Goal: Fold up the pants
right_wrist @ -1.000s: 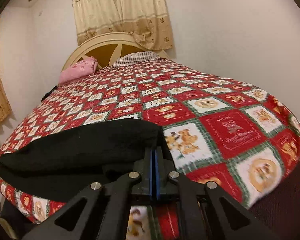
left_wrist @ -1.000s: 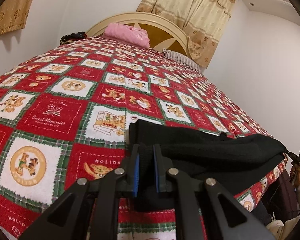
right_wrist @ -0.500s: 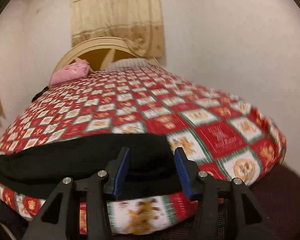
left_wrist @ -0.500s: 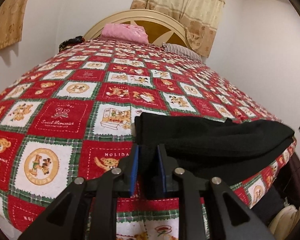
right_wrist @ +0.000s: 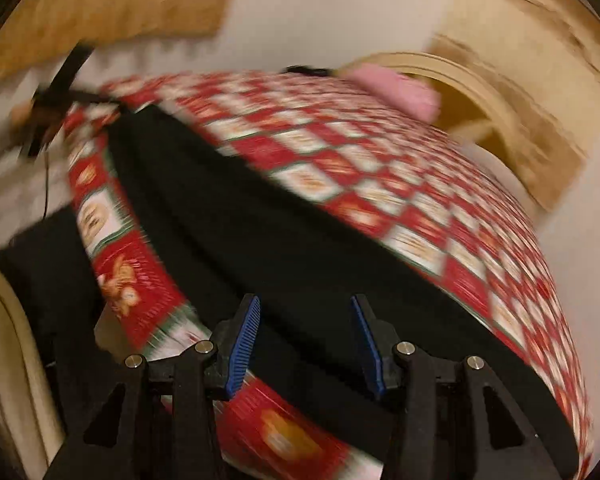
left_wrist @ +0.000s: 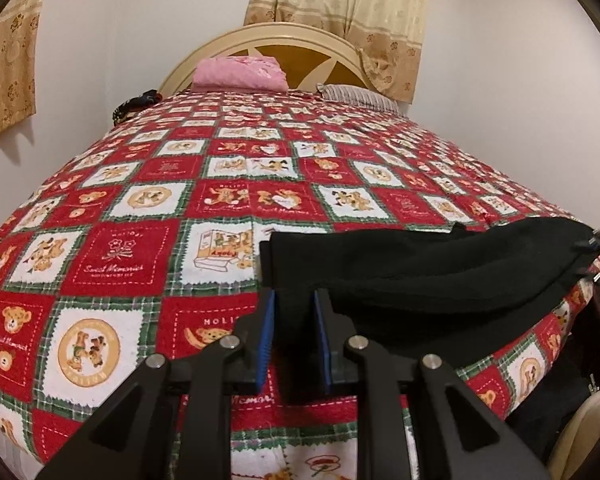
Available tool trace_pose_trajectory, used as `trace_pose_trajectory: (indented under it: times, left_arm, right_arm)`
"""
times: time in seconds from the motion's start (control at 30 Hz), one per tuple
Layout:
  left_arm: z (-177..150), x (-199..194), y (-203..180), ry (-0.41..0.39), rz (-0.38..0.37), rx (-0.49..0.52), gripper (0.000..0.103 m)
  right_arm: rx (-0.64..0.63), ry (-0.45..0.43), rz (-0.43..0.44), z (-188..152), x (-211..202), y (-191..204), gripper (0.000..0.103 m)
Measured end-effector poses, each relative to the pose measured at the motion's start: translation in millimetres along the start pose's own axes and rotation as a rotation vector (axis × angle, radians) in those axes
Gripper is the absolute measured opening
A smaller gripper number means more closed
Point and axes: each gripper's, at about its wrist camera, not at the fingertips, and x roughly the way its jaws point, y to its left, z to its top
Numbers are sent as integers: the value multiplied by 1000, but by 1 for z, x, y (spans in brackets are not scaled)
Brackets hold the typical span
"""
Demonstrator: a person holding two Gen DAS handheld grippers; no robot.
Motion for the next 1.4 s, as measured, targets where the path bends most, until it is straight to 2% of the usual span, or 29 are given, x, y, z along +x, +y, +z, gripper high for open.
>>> trace_pose_trajectory:
  times: [0.07, 0.13, 0.2, 0.23, 0.27, 0.37, 0.5, 0.57, 0.67, 0.7, 0.77, 0.83, 0.97, 1.07, 1.1, 1.17, 1.2, 1.23, 1.4]
  left_arm:
    - [-2, 2, 0, 5, -7, -4, 21]
    - [-4, 4, 1, 8, -14, -7, 19]
    - [-5, 6, 2, 8, -19, -12, 17]
    - [-5, 5, 2, 7, -22, -15, 14]
    - [-4, 4, 3, 3, -25, -20, 14]
    - [2, -10, 5, -31, -65, -52, 14]
    - [1, -25, 3, -49, -81, -50, 14]
    - [-6, -22, 2, -26, -81, -47, 14]
    - [-20, -6, 4, 38, -40, -37, 14]
    - [-22, -4, 7, 44, -38, -48, 19]
    - [-25, -8, 12, 48, -33, -62, 21]
    - [-27, -16, 18, 43, -1, -58, 21]
    - [-32, -26, 35, 59, 80, -77, 21]
    - [-30, -37, 40, 18, 107, -100, 21]
    - [-27, -39, 39, 5, 111, -102, 24]
    - [-19, -43, 28, -35, 98, -101, 39]
    - [-14, -43, 19, -60, 88, -89, 52]
    - [-11, -43, 11, -76, 78, -75, 58]
    - [-1, -20, -22, -77, -14, -53, 58]
  right_arm:
    - [-79, 35, 23, 5, 25, 18, 48]
    - [-143, 53, 8, 7, 43, 29, 48]
    - [-162, 75, 10, 10, 57, 32, 48]
    - [-146, 75, 21, 11, 61, 29, 35]
    - [-124, 80, 39, 13, 64, 25, 11]
    - [-116, 59, 51, 22, 54, 22, 3]
    - [-122, 7, 59, 29, 17, 26, 3]
    - [-121, 20, 74, 24, 16, 31, 3]
    - [-149, 72, 68, 8, 38, 41, 3]
    - [-146, 98, 84, 3, 47, 44, 3]
    - [-147, 137, 100, -1, 58, 48, 4]
    - [-162, 135, 94, -1, 56, 50, 7]
    - [-114, 136, 154, 1, 40, 40, 11]
    - [-64, 110, 198, 5, 27, 30, 11]
    - [-41, 97, 219, 9, 22, 26, 11]
    - [-3, 64, 240, 19, 17, 19, 11]
    - [19, 48, 256, 27, 17, 15, 11]
    - [39, 35, 270, 33, 17, 11, 11]
    - [205, -20, 349, 78, 50, -12, 13]
